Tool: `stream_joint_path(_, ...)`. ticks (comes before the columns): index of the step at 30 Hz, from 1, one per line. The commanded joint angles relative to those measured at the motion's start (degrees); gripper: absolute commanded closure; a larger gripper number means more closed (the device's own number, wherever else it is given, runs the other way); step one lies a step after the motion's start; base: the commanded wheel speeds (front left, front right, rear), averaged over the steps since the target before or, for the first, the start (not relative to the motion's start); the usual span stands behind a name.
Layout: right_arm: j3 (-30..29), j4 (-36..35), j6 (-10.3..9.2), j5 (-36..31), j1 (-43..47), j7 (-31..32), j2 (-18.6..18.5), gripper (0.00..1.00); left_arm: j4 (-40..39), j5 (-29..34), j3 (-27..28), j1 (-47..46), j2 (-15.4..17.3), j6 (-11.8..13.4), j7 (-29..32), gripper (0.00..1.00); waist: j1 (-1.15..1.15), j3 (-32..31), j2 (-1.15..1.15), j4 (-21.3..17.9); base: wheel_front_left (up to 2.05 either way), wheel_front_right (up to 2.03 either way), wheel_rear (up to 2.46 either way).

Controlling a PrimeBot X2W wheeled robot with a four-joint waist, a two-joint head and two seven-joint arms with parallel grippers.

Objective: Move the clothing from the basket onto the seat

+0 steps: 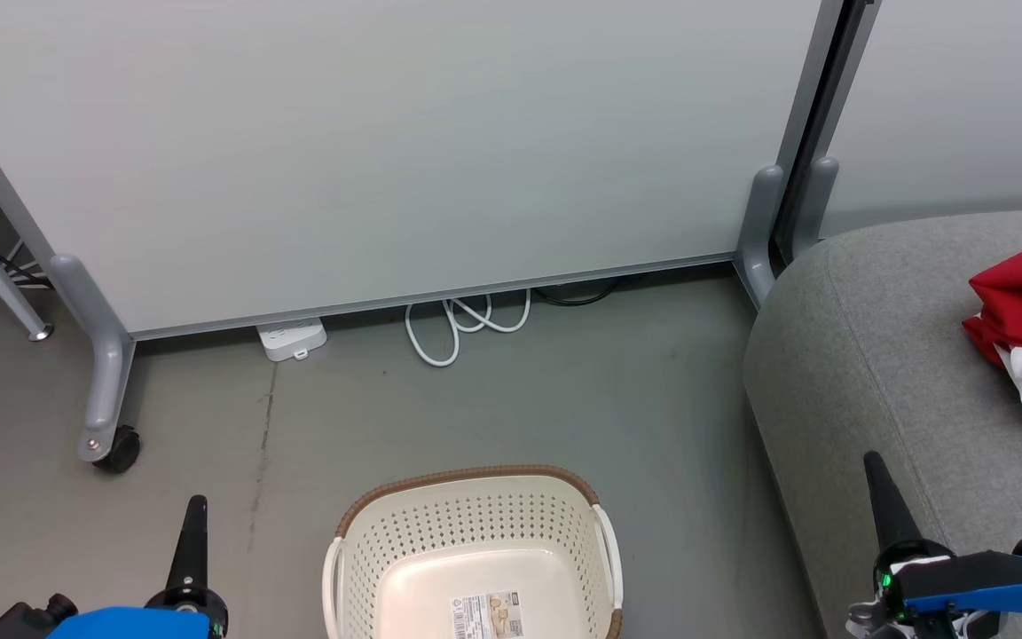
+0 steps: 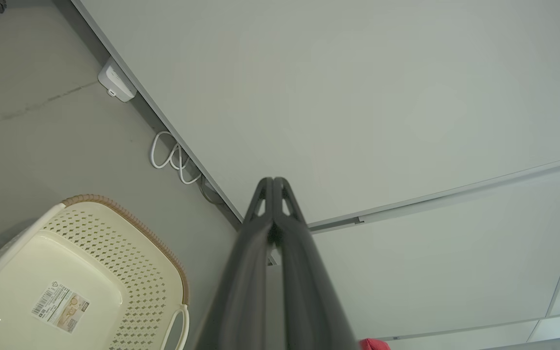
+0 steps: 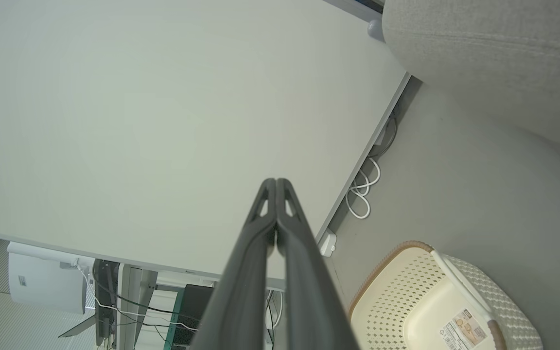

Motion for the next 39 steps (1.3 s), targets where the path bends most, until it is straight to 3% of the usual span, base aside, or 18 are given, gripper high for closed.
stream_joint_path(1, -0.15, -0.25, -0.04, 1.08, -1.28, 0.26, -0.13, 1.0, -0.76, -0.91, 0.24, -1.34, 0.29, -0.21, 0.23, 1.0, 0.0, 0.0, 0.0, 0.0, 0.0, 0.0, 0.0)
stream_joint_path(39, -1.19, 0.55, -0.06, 19.98, -3.54, 2.52, -0.17, 1.0, -3.4, -17.59, 3.17, -2.25, 0.38, -0.32, 4.94, 1.0, 0.0, 0.25, 0.0, -0.14, 0.0, 0.0, 0.0)
